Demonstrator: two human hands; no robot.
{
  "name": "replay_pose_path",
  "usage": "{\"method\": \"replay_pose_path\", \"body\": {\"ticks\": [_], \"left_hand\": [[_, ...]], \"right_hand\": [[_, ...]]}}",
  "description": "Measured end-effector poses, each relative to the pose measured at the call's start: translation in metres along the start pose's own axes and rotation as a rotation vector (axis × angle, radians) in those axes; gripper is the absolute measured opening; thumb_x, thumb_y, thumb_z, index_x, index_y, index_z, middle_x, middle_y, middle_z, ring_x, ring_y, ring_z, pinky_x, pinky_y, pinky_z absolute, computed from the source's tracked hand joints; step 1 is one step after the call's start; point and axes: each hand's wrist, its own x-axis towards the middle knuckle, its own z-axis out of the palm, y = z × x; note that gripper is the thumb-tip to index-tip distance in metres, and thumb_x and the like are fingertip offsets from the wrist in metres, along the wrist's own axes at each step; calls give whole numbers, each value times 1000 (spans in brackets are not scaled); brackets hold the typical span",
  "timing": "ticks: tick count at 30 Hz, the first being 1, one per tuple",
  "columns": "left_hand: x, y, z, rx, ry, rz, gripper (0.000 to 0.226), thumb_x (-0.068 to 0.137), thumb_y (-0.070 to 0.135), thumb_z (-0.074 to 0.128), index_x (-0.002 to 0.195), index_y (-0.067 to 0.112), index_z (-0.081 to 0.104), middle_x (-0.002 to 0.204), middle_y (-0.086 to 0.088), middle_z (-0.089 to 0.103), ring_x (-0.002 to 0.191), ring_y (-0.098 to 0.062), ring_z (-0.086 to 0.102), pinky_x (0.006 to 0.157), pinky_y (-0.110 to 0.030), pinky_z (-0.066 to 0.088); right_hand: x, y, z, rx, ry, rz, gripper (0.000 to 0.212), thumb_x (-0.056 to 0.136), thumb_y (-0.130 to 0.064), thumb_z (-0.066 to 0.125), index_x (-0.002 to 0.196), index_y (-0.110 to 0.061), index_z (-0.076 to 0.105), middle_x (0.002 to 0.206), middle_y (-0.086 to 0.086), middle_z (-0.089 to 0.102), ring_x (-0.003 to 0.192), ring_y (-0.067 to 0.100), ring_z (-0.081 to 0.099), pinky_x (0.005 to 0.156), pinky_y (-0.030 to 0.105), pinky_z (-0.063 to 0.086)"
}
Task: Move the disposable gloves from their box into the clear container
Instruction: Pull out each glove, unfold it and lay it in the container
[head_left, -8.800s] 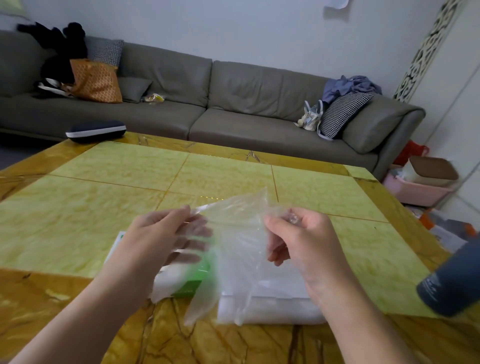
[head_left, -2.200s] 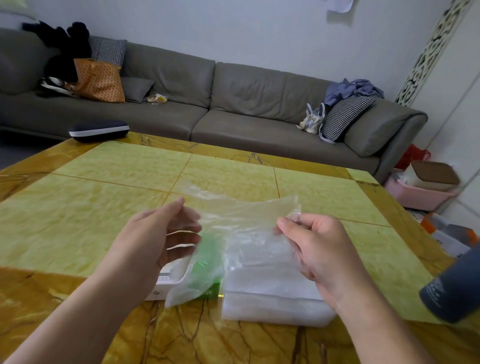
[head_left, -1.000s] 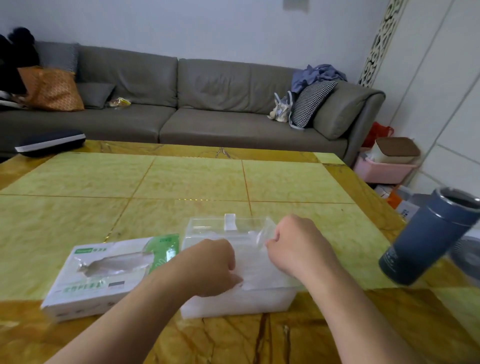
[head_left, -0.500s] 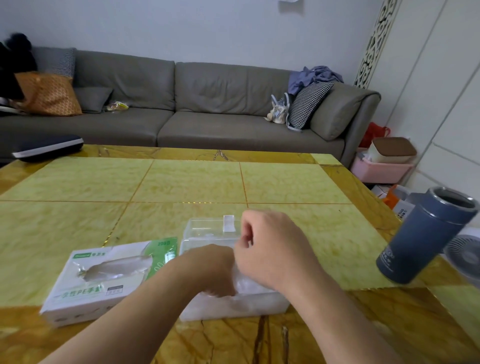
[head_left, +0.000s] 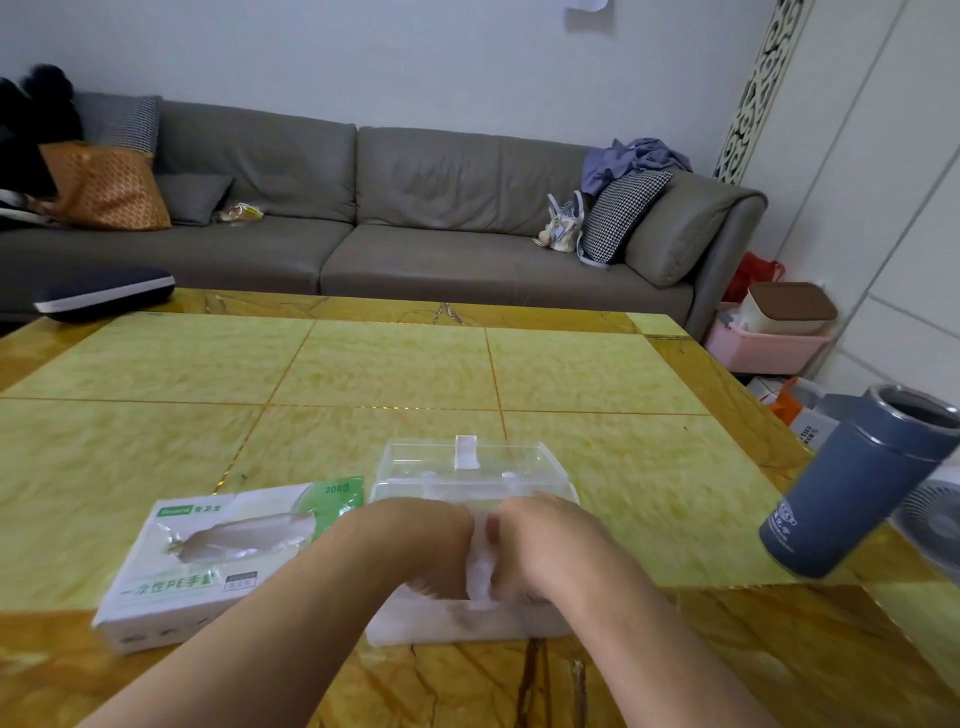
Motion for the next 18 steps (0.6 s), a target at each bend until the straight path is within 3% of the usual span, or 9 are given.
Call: {"method": "replay_pose_path", "body": {"ticks": [5, 8, 12, 15, 18], "left_hand": [[-4, 13, -9, 211, -87, 14, 45, 104, 6, 48, 149, 4, 44, 116, -13, 54, 98, -26, 52, 83, -29, 44], [-2, 6, -7, 331, -95, 19, 60, 101, 3, 53, 157, 10, 33, 134, -13, 57, 94, -25, 54, 73, -27, 42], [-7, -18, -4, 269, -68, 0, 54, 101, 18, 60, 152, 20, 44, 136, -2, 62, 117, -27, 62, 101, -40, 52], [-27, -32, 1, 62, 148, 106, 42, 106, 23, 51, 148, 33, 50, 144, 13, 58, 130, -14, 55, 109, -36, 46], [-50, -46, 15, -295, 498, 161, 33, 106, 21, 48, 127, 40, 64, 127, 25, 65, 117, 8, 56, 101, -20, 47]], "right_hand": [[7, -6, -6, -69, -160, -6, 46, 87, -16, 67, 131, -24, 57, 114, 4, 59, 90, 23, 49, 79, 34, 51], [10, -6, -5, -97, -202, -15, 54, 88, -15, 65, 139, -17, 49, 116, 3, 59, 95, 22, 47, 90, 38, 56], [9, -6, -5, -63, -159, 2, 59, 88, -16, 66, 144, -18, 47, 128, 6, 61, 100, 24, 59, 85, 37, 56], [10, -4, -4, -41, -150, 59, 45, 87, -13, 62, 131, -21, 61, 119, 4, 67, 93, 22, 68, 84, 37, 60], [3, -4, -2, -25, 36, 66, 18, 86, -18, 54, 95, -23, 68, 89, -5, 67, 77, 20, 65, 65, 30, 54]]}}
